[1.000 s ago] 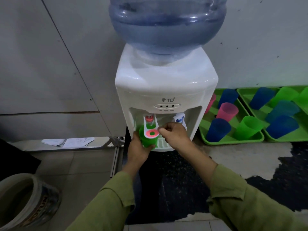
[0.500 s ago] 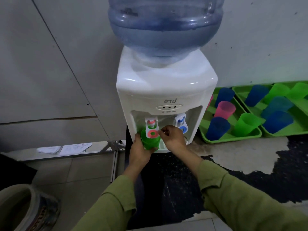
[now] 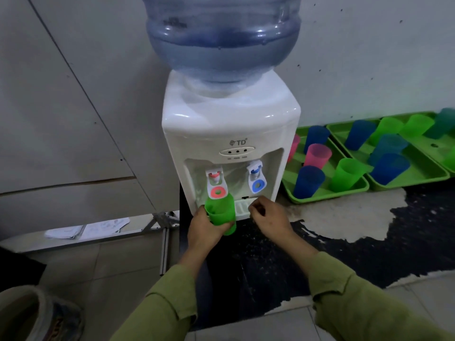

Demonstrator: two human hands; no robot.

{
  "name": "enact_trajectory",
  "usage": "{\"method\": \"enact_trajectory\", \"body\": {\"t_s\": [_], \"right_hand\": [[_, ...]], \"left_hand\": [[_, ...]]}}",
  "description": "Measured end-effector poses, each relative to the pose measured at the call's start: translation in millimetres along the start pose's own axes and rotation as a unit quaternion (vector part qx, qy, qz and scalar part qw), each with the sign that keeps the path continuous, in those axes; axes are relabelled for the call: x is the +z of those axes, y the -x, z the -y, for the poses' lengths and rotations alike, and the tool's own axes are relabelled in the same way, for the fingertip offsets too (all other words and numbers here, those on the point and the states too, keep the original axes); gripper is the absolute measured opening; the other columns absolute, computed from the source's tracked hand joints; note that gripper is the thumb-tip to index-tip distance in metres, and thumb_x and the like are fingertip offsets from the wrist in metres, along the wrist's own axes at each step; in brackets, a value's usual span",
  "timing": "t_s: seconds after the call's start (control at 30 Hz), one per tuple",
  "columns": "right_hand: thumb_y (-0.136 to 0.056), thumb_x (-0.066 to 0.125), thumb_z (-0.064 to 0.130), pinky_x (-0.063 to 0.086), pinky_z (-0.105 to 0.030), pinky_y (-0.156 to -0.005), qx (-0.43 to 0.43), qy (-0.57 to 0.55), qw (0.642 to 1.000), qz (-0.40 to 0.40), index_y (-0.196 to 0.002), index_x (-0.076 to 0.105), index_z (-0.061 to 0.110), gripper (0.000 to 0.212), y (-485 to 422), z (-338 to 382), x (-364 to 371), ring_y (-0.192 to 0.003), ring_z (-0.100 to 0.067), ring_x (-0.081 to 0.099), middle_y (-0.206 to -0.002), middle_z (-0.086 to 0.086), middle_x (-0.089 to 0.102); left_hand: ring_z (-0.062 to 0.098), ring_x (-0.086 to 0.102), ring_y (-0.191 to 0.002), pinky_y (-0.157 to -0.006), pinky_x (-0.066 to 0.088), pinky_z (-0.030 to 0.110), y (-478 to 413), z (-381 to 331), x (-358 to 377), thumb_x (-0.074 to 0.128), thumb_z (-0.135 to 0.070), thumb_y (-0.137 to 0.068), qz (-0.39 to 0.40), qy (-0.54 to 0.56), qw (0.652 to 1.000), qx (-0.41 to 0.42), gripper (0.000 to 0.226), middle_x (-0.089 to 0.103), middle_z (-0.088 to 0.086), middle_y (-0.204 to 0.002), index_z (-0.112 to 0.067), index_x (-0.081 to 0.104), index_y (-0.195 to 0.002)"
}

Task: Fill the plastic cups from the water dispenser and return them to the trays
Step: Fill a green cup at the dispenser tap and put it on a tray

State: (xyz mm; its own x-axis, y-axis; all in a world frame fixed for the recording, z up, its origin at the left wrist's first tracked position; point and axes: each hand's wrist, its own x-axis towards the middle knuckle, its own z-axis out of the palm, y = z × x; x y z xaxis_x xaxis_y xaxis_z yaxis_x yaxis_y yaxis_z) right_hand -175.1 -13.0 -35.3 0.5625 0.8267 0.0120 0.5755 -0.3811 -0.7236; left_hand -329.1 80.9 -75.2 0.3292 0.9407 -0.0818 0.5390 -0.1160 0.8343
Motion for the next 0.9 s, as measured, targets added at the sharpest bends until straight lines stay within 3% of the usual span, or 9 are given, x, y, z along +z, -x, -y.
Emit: {"method": "enact_trajectory", "body": {"t_s": [0.2,0.37,0.5,0.63,0.73,0.9], "right_hand": [[-0.088,0.06,0.025,0.049,-0.026,-0.081,-0.041,-0.005,0.998,0.049,-0.107,0.061,0.011,0.023,14.0,-41.4,-29.7,-0.094,-0.017,0.064,-0.103,-0.006,0.068],[-0.089,0.059,0.02,0.046,-0.028,-0.089,-0.081,0.032,0.994,0.068,-0.12,0.058,0.01,0.033,21.2,-85.4,-77.7,-0.106,-0.023,0.06,-0.117,-0.008,0.065],[-0.091,0.056,0.025,0.042,-0.028,-0.093,-0.099,0.076,0.989,0.084,-0.122,0.056,0.007,0.036,24.6,-129.0,-127.5,-0.111,-0.023,0.058,-0.121,-0.01,0.063],[-0.092,0.055,0.025,0.042,-0.029,-0.093,-0.111,0.084,0.988,0.06,-0.122,0.057,0.006,0.036,23.7,-164.0,-178.5,-0.113,-0.023,0.057,-0.122,-0.01,0.062],[-0.092,0.055,0.025,0.043,-0.031,-0.094,-0.105,0.089,0.99,0.033,-0.122,0.058,0.006,0.035,23.1,-188.6,-213.9,-0.112,-0.024,0.058,-0.121,-0.01,0.063],[-0.091,0.056,0.025,0.044,-0.028,-0.091,-0.084,0.091,0.992,0.001,-0.122,0.058,0.008,0.035,18.8,-232.3,-268.8,-0.11,-0.022,0.059,-0.12,-0.009,0.064]], "left_hand": [[0.015,0.061,-0.096,-0.076,0.042,0.022,28.0,-3.0,16.4,0.088,-0.035,-0.051,0.01,-0.013,1.0,-0.008,0.066,0.066,-0.001,-0.109,-0.023,0.058,-0.108],[0.01,0.059,-0.094,-0.079,0.042,0.021,54.8,-25.3,49.5,0.089,-0.031,-0.051,-0.005,-0.002,1.0,-0.012,0.065,0.067,-0.001,-0.11,-0.023,0.06,-0.109],[0.017,0.061,-0.1,-0.085,0.047,0.027,78.2,-55.9,90.5,0.09,-0.03,-0.052,-0.022,0.004,1.0,-0.004,0.065,0.067,0.002,-0.111,-0.02,0.061,-0.109],[0.02,0.061,-0.105,-0.089,0.049,0.034,99.6,-90.4,136.0,0.088,-0.037,-0.052,-0.035,-0.002,0.999,0.015,0.069,0.066,0.003,-0.113,-0.019,0.059,-0.112],[0.017,0.059,-0.106,-0.087,0.047,0.028,112.4,-119.6,171.1,0.087,-0.042,-0.052,-0.024,-0.002,0.999,0.037,0.077,0.064,-0.002,-0.115,-0.023,0.054,-0.119],[0.015,0.059,-0.101,-0.078,0.043,0.026,120.9,-171.7,229.5,0.086,-0.045,-0.052,0.007,0.018,0.998,0.055,0.068,0.061,-0.012,-0.105,-0.03,0.052,-0.109]]}}
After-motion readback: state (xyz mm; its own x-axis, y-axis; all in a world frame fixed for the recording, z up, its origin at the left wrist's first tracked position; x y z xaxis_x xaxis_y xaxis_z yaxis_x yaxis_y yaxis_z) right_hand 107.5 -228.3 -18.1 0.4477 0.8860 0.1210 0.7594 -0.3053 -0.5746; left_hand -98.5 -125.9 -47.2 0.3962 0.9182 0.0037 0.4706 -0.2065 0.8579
